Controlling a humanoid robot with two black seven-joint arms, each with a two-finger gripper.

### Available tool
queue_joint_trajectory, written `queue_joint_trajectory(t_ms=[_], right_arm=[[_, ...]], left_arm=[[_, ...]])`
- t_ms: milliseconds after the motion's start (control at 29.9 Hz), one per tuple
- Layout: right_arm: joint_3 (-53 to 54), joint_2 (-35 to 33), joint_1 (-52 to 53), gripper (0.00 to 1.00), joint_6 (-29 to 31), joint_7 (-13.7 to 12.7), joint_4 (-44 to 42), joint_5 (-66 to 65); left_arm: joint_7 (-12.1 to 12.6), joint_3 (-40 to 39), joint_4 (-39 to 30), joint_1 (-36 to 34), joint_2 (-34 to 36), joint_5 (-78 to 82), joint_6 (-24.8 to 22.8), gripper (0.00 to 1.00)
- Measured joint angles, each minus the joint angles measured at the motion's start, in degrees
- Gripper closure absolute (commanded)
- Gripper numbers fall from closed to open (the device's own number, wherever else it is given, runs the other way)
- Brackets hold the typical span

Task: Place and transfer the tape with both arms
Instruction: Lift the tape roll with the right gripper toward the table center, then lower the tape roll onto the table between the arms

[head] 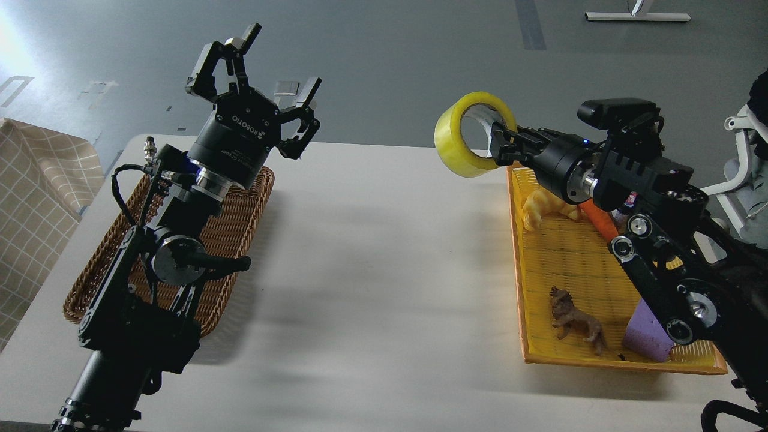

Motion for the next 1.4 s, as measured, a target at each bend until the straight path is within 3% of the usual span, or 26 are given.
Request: queue_joint_trajectory(t_ms=[334, 401, 1403], right_arm=[[-5.3, 9.3, -2.2, 0.79, 0.0, -2.0, -5.9, 0.0], [-5.4, 10.1, -3.0, 0.75, 0.0, -2.2, -6.6, 0.0], [-11.8, 10.5, -1.1, 0.76, 0.0, -3.6, -14.3, 0.0]], left_arm=[[0.0, -0.5, 0.0, 0.3, 0.3, 0.0, 0.1, 0.02], [0.0, -0.7, 0.0, 0.5, 0.4, 0.0, -0.1, 0.02], [-0.7, -1.7, -1.9, 2.4, -0.3, -0.4, 0.0, 0.02]])
